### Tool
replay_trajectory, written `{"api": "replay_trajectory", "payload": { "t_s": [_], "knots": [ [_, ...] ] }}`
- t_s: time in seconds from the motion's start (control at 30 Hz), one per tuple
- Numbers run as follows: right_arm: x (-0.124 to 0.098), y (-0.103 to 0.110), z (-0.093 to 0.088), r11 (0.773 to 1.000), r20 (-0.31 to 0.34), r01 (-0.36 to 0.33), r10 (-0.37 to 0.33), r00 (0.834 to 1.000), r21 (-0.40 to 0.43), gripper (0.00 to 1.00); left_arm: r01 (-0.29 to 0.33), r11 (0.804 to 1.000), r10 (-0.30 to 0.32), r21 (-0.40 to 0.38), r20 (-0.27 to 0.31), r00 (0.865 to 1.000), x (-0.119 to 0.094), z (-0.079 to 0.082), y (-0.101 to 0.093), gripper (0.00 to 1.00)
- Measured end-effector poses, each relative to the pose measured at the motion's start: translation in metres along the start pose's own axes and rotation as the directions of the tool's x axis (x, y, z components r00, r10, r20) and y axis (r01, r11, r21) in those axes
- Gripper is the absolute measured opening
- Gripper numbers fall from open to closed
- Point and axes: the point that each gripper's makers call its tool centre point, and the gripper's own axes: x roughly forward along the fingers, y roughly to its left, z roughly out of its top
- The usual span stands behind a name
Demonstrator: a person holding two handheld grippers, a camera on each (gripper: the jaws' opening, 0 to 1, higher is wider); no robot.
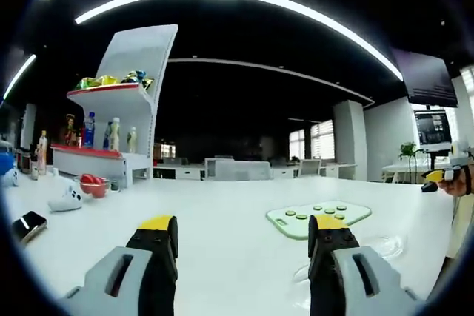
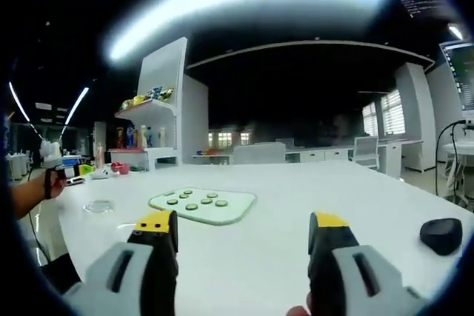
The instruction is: Open the petri dish lid, add cucumber slices into the petri dish, and close the lid
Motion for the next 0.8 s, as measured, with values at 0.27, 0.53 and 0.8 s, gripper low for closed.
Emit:
{"api": "replay_trajectory", "payload": {
  "t_s": [0.27, 0.53, 0.8],
  "knots": [
    [-0.005, -0.005, 0.005, 1.0, 0.012, 0.018, -0.018, 1.0, 0.008, 0.7, -0.006, 1.0, 0.006, -0.013, -0.01, 1.0, -0.007, -0.005, -0.001, 0.72],
    [-0.003, -0.006, 0.014, 0.999, 0.031, 0.021, -0.022, 0.999, 0.029, 0.69, -0.014, 1.0, 0.014, -0.021, 0.007, 1.0, -0.008, 0.0, 0.008, 0.71],
    [0.0, -0.009, 0.037, 1.0, 0.02, 0.02, -0.02, 1.0, 0.0, 0.67, 0.003, 1.0, -0.003, -0.018, 0.007, 1.0, -0.011, 0.001, 0.008, 0.71]
  ]
}}
